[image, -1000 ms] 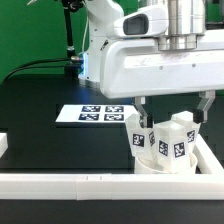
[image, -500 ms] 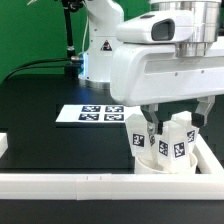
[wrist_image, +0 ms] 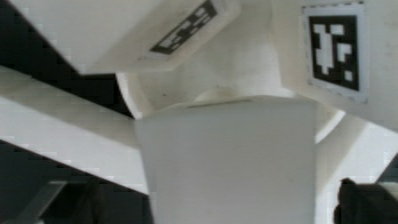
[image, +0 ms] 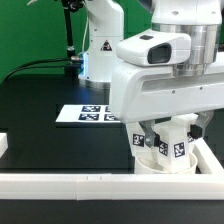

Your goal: Assemble stool

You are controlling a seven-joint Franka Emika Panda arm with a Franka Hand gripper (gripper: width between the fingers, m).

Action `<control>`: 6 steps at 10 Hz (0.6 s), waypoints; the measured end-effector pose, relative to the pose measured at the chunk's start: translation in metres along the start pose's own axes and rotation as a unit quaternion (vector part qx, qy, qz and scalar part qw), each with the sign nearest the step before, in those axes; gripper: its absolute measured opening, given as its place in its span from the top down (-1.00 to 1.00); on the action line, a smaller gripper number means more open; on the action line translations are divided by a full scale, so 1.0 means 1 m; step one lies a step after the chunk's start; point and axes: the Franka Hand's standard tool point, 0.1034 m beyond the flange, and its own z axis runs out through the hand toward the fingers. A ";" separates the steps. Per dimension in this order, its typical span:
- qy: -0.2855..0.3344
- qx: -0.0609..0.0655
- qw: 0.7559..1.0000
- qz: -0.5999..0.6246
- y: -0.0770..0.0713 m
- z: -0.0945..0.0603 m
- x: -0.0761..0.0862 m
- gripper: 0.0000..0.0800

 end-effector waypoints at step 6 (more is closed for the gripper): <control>0.000 0.000 0.990 0.144 0.001 0.000 0.000 0.15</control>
Offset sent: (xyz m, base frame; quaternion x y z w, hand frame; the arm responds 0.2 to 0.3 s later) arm 0.0000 0.0000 0.0000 0.0000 0.0000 0.1938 0.9810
